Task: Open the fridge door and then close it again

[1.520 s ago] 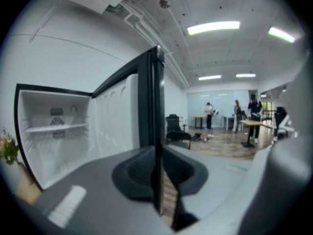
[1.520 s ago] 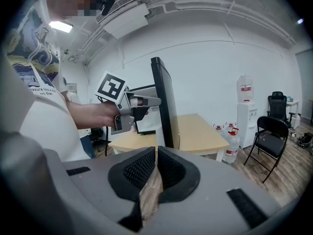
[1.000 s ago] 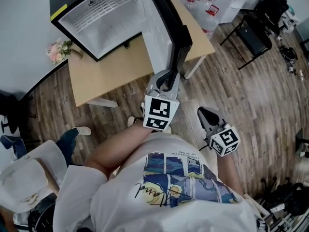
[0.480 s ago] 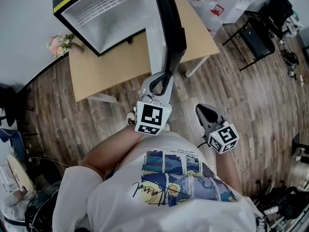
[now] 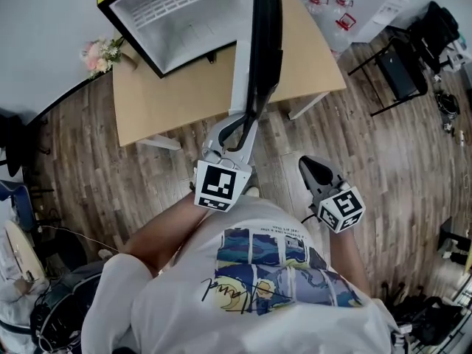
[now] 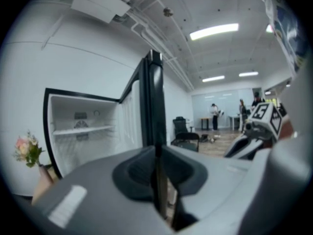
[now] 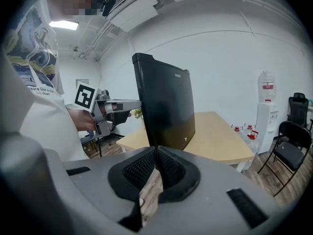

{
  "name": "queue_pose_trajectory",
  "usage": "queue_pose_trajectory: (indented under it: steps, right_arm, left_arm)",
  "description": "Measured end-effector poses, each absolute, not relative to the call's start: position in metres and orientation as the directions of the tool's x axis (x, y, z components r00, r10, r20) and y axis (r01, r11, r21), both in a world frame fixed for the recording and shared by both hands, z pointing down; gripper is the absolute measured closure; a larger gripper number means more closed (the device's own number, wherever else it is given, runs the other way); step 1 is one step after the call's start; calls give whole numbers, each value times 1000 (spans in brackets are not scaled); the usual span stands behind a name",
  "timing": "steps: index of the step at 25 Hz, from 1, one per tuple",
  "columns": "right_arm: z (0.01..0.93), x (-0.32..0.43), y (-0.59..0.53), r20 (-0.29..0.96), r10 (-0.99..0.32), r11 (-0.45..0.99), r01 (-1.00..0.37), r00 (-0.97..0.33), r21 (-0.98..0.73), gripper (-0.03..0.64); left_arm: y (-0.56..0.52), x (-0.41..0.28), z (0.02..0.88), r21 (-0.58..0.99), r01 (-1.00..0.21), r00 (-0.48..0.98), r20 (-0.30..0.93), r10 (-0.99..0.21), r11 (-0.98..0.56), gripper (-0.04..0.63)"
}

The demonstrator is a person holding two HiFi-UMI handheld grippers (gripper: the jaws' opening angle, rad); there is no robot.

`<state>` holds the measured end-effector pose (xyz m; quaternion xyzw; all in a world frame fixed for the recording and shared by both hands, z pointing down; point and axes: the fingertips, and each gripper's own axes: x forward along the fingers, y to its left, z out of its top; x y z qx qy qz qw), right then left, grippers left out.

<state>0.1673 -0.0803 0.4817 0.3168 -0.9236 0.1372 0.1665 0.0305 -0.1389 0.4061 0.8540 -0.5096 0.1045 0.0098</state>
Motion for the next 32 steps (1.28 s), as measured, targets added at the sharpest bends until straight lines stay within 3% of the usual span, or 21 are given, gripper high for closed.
queue_pose_trajectory:
  steps: [32]
  right_arm:
    - [466, 2, -129, 425, -424, 853, -510, -800, -109, 594]
  left_arm:
    - [-167, -156, 410, 2, -909, 411, 165, -897, -416, 552]
